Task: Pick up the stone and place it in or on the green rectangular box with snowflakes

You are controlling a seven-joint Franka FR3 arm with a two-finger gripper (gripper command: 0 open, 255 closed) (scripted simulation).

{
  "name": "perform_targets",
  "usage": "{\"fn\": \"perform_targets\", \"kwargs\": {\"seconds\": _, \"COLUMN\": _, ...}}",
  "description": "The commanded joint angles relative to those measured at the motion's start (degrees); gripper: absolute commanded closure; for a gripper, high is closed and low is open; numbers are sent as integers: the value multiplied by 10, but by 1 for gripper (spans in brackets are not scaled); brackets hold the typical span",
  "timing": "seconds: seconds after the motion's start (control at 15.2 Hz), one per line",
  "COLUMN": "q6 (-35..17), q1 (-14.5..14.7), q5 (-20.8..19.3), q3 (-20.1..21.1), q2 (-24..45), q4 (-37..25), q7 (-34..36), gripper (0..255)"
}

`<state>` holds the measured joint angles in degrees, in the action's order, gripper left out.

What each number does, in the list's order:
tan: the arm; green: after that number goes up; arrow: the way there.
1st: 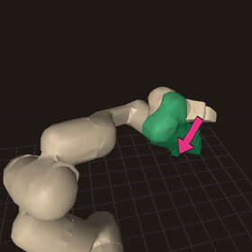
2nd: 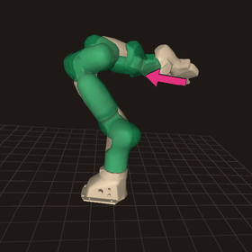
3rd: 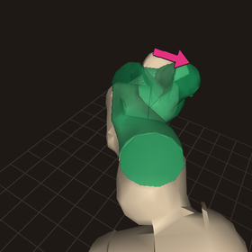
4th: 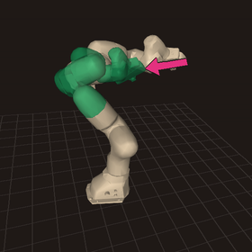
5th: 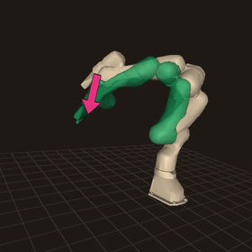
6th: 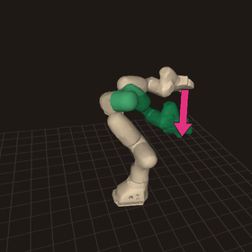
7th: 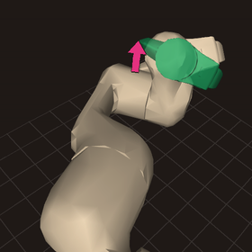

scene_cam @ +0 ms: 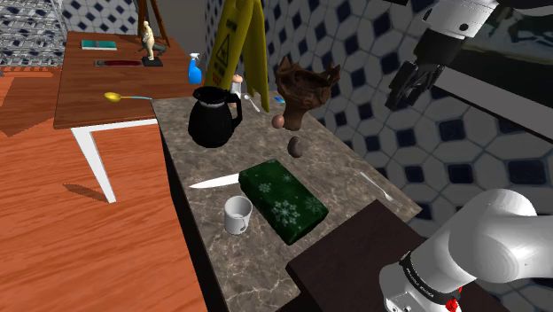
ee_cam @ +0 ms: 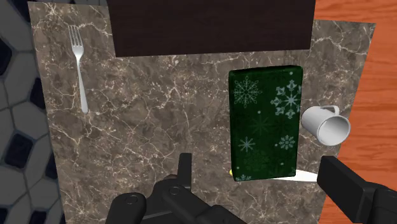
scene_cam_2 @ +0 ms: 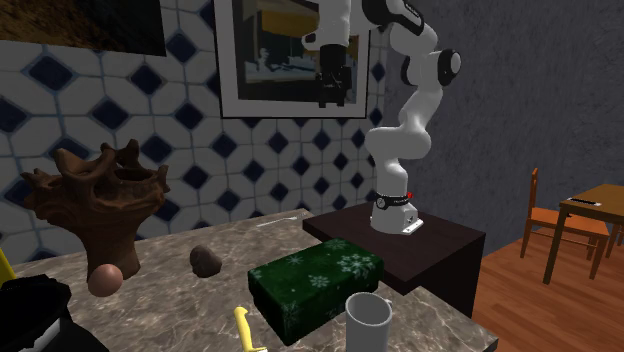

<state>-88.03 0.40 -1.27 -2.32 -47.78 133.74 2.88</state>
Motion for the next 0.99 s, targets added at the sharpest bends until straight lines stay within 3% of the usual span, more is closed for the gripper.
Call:
{"fn": "perform_targets", "kwargs": {"seconds": 0.0, "q6": 0, "q1": 0, "q5": 0, "q3": 0, "q2": 0, "q4": 0, "q7": 0, "gripper": 0}}
{"fn": "perform_targets", "kwargs": {"seconds": 0.46, "q6": -124, "q1": -7, "q5": -7, "q3": -6, "q2": 113, "q4": 21, "q7": 10, "gripper": 0}}
{"fn": "perform_targets", "kwargs": {"seconds": 0.92, "q6": -234, "q1": -14, "q5": -13, "q3": -14, "q2": 251, "q4": 3, "q7": 19, "gripper": 0}}
